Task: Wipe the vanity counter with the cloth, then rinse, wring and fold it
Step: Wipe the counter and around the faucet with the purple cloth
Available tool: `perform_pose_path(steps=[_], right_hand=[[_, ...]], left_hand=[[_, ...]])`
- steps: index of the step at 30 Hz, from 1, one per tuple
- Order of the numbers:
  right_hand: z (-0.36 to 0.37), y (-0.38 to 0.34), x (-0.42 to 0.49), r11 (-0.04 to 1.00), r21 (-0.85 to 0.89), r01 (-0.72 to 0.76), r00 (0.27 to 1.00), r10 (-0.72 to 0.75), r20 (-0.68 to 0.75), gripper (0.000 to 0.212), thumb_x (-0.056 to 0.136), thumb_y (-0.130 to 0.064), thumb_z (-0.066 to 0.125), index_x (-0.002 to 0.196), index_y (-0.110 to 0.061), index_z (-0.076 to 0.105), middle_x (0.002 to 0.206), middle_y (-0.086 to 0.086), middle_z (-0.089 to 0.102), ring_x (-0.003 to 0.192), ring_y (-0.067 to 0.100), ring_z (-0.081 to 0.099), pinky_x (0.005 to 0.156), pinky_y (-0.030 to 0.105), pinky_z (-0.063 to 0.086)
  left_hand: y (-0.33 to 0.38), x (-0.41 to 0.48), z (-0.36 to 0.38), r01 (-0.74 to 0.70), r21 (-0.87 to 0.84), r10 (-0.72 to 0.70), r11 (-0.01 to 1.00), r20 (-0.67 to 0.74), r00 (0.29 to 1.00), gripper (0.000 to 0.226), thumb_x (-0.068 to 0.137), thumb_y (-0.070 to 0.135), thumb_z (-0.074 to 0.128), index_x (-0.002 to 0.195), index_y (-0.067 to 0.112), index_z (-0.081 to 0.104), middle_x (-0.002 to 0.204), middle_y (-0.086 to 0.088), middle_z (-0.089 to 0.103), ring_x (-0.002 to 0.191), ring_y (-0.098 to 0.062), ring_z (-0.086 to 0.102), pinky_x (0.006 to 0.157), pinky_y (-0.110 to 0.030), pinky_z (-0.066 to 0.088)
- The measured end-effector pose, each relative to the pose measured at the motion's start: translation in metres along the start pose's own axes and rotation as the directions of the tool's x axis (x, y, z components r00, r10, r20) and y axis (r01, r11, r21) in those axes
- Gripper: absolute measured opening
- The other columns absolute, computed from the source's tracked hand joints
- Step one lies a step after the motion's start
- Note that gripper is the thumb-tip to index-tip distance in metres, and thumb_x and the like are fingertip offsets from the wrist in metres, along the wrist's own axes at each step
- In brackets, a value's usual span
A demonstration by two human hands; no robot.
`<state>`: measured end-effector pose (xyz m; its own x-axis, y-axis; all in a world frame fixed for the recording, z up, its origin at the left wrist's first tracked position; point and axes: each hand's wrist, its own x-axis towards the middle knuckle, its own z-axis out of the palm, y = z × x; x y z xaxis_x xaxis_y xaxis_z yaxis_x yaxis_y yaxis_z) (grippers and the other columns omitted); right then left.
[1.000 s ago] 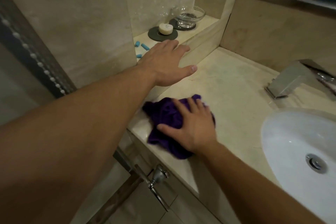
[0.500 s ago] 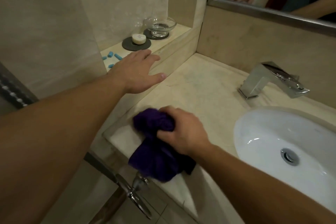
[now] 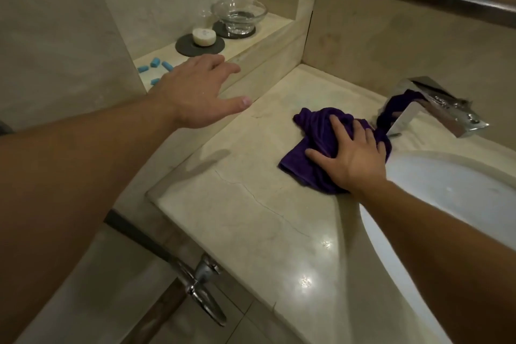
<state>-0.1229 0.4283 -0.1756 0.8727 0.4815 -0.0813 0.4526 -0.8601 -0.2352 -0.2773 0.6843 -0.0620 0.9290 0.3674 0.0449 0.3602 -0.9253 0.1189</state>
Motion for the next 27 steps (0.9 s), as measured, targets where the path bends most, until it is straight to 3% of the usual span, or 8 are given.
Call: perform_pose_path(steps=[3,8,14,20,22,25,27], right_hand=[[0.010,-0.004,-0.015,0.999,-0.001,0.050,0.998,-0.050,-0.049,0.092,0.080,-0.088,0.034,0.156,-0.046,0.005,0.167,0.009,0.013,0.153,0.035,0.010,0.123,0.055,0.007],[0.014,-0.007,-0.046,0.983,-0.036,0.180,0.983,-0.181,-0.025,0.087,0.083,-0.086,0.032,0.157,-0.046,0.007,0.167,0.009,0.016,0.152,0.033,0.011,0.124,0.053,0.010],[0.017,-0.024,-0.105,0.951,-0.023,0.308,0.950,-0.306,0.064,0.087,0.081,-0.085,0.020,0.156,-0.047,0.000,0.168,0.008,0.008,0.154,0.031,0.002,0.124,0.050,0.000],[0.029,-0.033,-0.174,0.921,0.018,0.390,0.918,-0.390,0.075,0.076,0.088,-0.078,0.030,0.155,-0.051,0.006,0.167,0.003,0.016,0.154,0.028,0.006,0.123,0.045,-0.002],[0.032,-0.035,-0.186,0.922,0.041,0.385,0.921,-0.386,0.051,0.070,0.091,-0.073,0.033,0.154,-0.050,0.015,0.164,0.003,0.025,0.152,0.029,0.014,0.122,0.045,0.002],[0.035,-0.036,-0.200,0.921,0.068,0.383,0.924,-0.382,-0.025,0.061,0.092,-0.063,0.040,0.150,-0.045,0.031,0.153,0.004,0.043,0.143,0.031,0.034,0.118,0.050,0.023],[0.037,-0.036,-0.210,0.921,0.062,0.385,0.922,-0.381,-0.073,0.057,0.092,-0.058,0.044,0.146,-0.043,0.038,0.144,0.002,0.050,0.134,0.030,0.043,0.112,0.051,0.034]], left_hand=[[-0.001,0.000,0.001,-0.013,0.011,0.013,1.000,-0.004,1.000,0.076,0.090,0.072,0.040,0.154,0.035,0.024,0.164,-0.001,0.019,0.150,-0.023,0.018,0.115,-0.051,0.025],[0.000,-0.004,0.001,-0.029,0.030,0.029,0.999,-0.012,1.000,0.076,0.090,0.070,0.042,0.154,0.033,0.025,0.165,-0.003,0.018,0.151,-0.024,0.017,0.118,-0.050,0.023],[0.001,-0.005,-0.001,-0.045,0.009,0.045,0.999,-0.005,0.999,0.074,0.092,0.066,0.044,0.155,0.031,0.026,0.165,-0.004,0.019,0.151,-0.024,0.017,0.117,-0.050,0.022],[-0.002,-0.002,0.001,-0.082,0.056,0.082,0.995,0.000,0.997,0.074,0.092,0.068,0.042,0.154,0.030,0.027,0.165,-0.006,0.019,0.151,-0.026,0.017,0.118,-0.050,0.022],[-0.004,-0.003,0.003,-0.092,0.107,0.091,0.990,0.011,0.996,0.075,0.092,0.069,0.040,0.154,0.029,0.028,0.165,-0.009,0.017,0.151,-0.028,0.017,0.119,-0.049,0.021],[-0.006,-0.003,0.010,-0.104,0.212,0.112,0.972,-0.022,0.994,0.080,0.090,0.073,0.035,0.154,0.025,0.029,0.163,-0.016,0.020,0.150,-0.032,0.019,0.120,-0.050,0.020],[0.009,-0.010,0.019,-0.109,0.189,0.126,0.976,-0.082,0.989,0.077,0.091,0.070,0.036,0.151,0.022,0.034,0.159,-0.018,0.027,0.146,-0.035,0.024,0.120,-0.051,0.019]])
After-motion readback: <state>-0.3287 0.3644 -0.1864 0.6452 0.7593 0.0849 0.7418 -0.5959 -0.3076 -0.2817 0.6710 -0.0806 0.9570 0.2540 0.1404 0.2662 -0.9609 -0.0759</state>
